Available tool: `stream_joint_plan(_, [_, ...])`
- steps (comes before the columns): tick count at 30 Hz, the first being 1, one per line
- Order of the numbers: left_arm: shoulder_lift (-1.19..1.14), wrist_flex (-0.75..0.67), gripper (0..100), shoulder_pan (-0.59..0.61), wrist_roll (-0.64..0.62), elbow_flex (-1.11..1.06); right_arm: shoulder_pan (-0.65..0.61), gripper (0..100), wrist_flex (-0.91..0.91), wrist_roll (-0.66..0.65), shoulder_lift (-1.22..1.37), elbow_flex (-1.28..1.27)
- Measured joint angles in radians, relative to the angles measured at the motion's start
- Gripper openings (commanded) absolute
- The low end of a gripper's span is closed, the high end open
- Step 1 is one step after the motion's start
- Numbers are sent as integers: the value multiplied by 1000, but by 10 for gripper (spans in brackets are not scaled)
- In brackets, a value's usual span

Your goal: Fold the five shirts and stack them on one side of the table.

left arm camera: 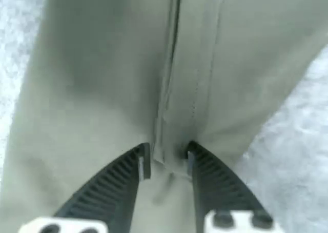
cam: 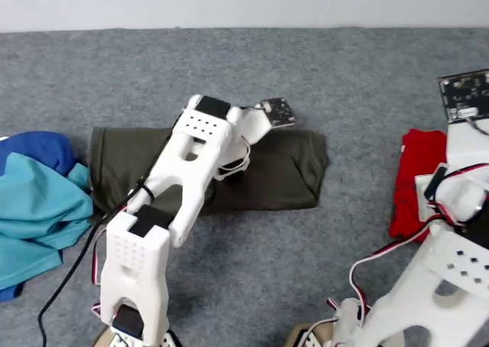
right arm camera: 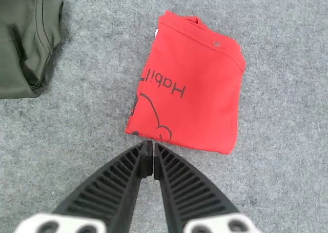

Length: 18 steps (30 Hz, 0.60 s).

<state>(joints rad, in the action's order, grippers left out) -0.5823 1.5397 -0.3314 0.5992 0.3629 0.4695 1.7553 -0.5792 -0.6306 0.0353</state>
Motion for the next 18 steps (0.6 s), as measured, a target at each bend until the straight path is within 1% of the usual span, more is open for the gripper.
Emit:
stream_joint_plan(6, [5, 120, 90, -26, -12, 63, 0, 13, 0, 0, 0, 0])
stream_joint_plan(9, [35, 152, 90, 9, -60, 63, 0, 13, 0, 0, 0, 0])
stream_joint_plan(11, [54, 166, 94, 61, -117, 63, 0, 13, 0, 0, 0, 0])
stream_joint_plan(14, [74, 175, 107, 178, -207, 63, 0, 13, 0, 0, 0, 0])
stream_joint_plan(18, [80, 178, 186, 364, -256, 63, 0, 14, 0, 0, 0, 0])
